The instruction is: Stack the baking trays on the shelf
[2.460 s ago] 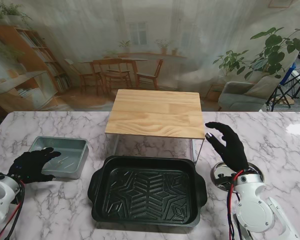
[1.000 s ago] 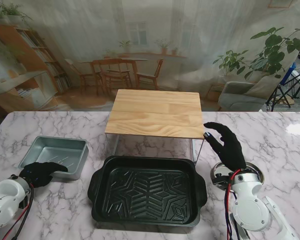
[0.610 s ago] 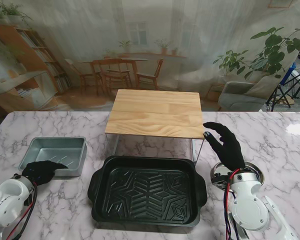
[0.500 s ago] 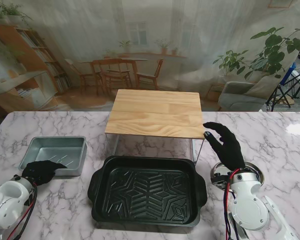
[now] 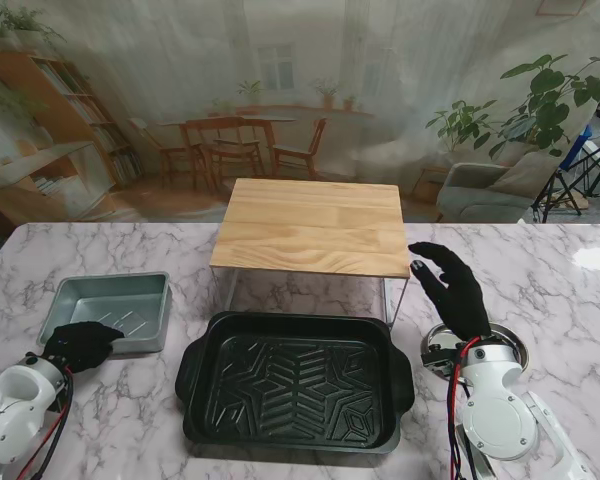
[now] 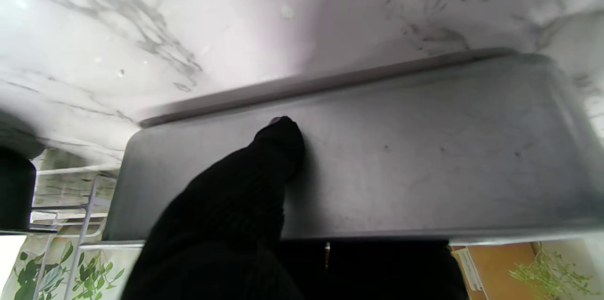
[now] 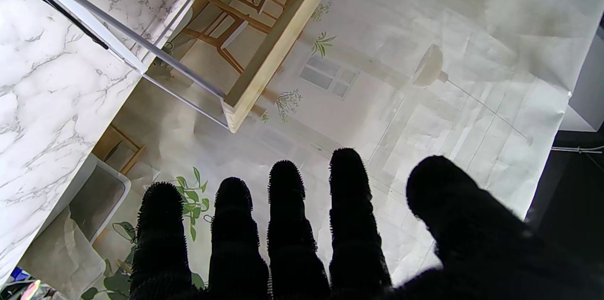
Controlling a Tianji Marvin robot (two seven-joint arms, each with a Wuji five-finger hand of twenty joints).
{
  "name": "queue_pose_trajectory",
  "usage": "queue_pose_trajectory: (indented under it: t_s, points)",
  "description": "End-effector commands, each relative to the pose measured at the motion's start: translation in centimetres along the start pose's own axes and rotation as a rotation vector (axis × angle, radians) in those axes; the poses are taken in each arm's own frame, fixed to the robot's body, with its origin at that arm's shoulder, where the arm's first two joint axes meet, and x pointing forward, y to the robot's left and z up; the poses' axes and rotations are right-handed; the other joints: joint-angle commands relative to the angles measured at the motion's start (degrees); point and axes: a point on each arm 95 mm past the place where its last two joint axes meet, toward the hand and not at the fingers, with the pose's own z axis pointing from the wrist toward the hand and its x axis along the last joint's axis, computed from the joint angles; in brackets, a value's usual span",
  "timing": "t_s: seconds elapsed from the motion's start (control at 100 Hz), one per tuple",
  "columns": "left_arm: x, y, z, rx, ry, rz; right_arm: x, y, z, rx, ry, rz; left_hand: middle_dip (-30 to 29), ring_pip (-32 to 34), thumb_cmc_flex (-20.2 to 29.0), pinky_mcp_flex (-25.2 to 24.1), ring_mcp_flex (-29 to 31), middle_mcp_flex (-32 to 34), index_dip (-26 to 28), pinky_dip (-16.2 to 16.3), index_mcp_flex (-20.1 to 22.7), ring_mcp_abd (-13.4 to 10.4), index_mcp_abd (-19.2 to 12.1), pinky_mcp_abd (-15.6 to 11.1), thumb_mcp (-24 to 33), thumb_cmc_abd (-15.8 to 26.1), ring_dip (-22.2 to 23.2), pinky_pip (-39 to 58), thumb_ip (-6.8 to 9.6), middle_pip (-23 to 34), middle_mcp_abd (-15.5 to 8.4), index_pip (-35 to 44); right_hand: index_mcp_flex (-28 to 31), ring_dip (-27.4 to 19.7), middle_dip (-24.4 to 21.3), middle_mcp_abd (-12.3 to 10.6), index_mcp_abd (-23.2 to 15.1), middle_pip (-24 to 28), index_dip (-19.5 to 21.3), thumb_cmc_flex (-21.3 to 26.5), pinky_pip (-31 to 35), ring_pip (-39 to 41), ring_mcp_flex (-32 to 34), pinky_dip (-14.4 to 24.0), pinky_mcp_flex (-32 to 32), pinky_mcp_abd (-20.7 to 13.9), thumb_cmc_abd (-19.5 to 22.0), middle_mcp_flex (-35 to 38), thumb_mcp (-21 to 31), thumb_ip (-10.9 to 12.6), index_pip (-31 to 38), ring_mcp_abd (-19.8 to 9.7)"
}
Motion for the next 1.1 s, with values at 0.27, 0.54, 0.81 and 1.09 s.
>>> queue_pose_trajectory:
  t_s: [0.27,0.54,0.81,1.09]
  points:
    - [-0.1,-2.8,-1.3,0.104,0.047,0.11,-0.2,0.1,-0.2,-0.01,-0.003,0.013,1.75,3.35,3.39,6.77,1.95,2.41,2.7,5.72,11.17,8.31,-0.05,-0.87,12.78,9.03,1.11,12.13,2.83,1.11,1.28,5.11,-0.74,0.96,0.61,-0.34,-0.72,1.44,1.41,-0.15,0.18,2.71,1.43,0.19,-0.48,-1.38,2.01,0.89,0.0,-1.19,0.92,-1.63]
    - [-0.2,-5.8,-3.6,0.182,0.047,0.189,-0.2,0.3,-0.4,-0.017,0.001,0.018,1.81,3.52,4.4,7.29,2.44,2.74,2.86,5.57,10.91,8.69,0.73,-0.2,13.38,8.1,1.13,12.44,2.62,0.75,2.35,4.38,-0.72,0.98,0.61,-0.25,-0.66,1.45,1.39,-0.44,0.24,2.78,1.36,0.07,-0.5,-1.42,1.99,0.89,-0.14,-1.16,0.94,-1.58]
    - [0.2,-7.8,-7.5,0.241,0.038,0.235,-0.2,0.7,-0.7,-0.033,0.009,0.027,1.64,3.2,4.19,7.28,2.62,2.91,2.99,5.36,10.71,8.9,1.45,0.17,13.64,8.04,0.88,12.45,2.72,0.18,3.01,3.41,-0.71,0.98,0.61,-0.19,-0.67,1.44,1.37,-0.41,0.33,2.83,1.42,-0.01,-0.47,-1.4,1.85,0.93,-0.07,-1.13,0.94,-1.62]
    - [1.0,-8.0,-9.9,0.268,0.031,0.236,-0.2,1.1,-0.9,-0.045,0.013,0.03,1.62,3.5,4.24,7.45,3.04,3.5,3.28,5.54,10.93,9.49,2.12,0.89,14.2,7.66,0.96,13.16,2.82,-0.01,3.83,2.79,-0.75,0.97,0.59,-0.19,-0.66,1.39,1.35,-0.36,0.39,2.8,1.35,-0.11,-0.48,-1.35,1.81,0.84,-0.09,-1.15,0.91,-1.68]
